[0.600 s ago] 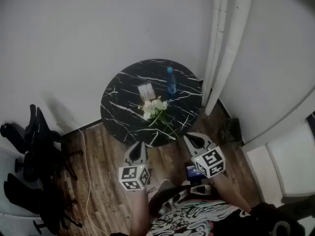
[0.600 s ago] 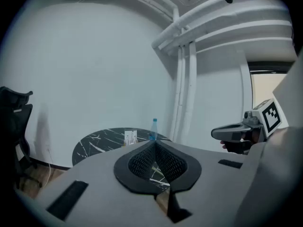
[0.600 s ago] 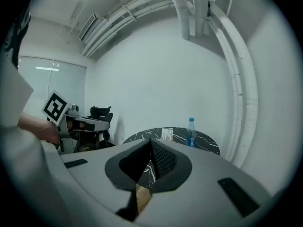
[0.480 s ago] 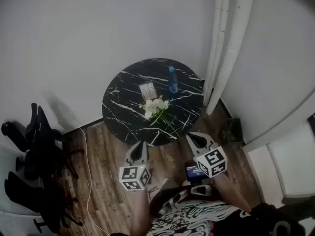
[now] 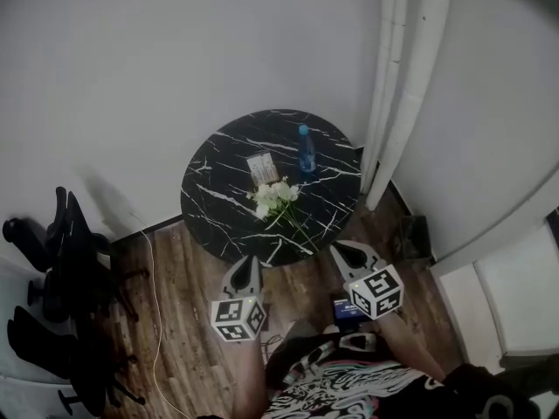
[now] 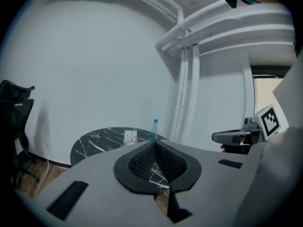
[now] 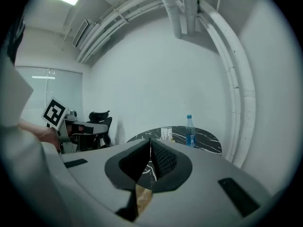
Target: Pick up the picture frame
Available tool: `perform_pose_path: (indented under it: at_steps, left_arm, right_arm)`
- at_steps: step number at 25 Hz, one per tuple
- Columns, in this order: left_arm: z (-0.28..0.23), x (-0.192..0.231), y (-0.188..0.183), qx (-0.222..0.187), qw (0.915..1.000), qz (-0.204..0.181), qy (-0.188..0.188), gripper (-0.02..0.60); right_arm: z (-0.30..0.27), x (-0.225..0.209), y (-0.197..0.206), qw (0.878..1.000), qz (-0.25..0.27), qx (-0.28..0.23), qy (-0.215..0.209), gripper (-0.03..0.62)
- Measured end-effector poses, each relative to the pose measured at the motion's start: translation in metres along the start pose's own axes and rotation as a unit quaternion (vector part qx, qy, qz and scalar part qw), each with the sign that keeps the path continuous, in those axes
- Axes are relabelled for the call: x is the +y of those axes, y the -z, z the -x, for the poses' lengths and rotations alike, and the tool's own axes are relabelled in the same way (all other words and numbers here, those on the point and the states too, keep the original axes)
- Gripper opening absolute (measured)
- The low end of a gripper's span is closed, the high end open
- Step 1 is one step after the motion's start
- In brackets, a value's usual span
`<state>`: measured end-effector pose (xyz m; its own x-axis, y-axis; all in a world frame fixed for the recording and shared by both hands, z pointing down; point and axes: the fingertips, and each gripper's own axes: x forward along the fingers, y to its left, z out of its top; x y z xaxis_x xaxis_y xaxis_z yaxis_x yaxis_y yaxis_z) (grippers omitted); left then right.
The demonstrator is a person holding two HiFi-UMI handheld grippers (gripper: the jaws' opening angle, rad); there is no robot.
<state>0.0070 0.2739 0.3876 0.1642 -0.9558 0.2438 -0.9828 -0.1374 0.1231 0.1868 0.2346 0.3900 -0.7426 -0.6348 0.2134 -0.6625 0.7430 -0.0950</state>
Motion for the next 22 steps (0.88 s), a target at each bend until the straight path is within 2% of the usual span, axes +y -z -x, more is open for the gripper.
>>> perform_pose_path:
  at_steps: [8, 12, 17, 22]
  left_arm:
    - [-0.007, 0.015, -0.002, 0.002, 0.9997, 0.008, -0.022, 0.014]
    - [-0.019, 0.025, -0.006, -0.008, 0.9995, 0.025, -0.020, 0.014]
    - [-0.053, 0.043, -0.013, -0.009, 0.9992, 0.037, -0.013, 0.014]
    - [-0.101, 0.071, -0.023, 0.001, 0.9997, 0.025, -0.002, 0.014]
  right_arm:
    - [-0.016, -0.004, 0.004, 1.000, -0.003, 0.007, -0.021, 0.018]
    - [-0.031, -0.004, -0.003, 0.999, -0.020, 0.002, -0.033, 0.018]
    - [-0.063, -0.015, -0.016, 0.999, -0.018, 0.006, -0.034, 0.018]
    - [-0.111, -0.041, -0.021, 0.999, -0.025, 0.021, -0.018, 0.018]
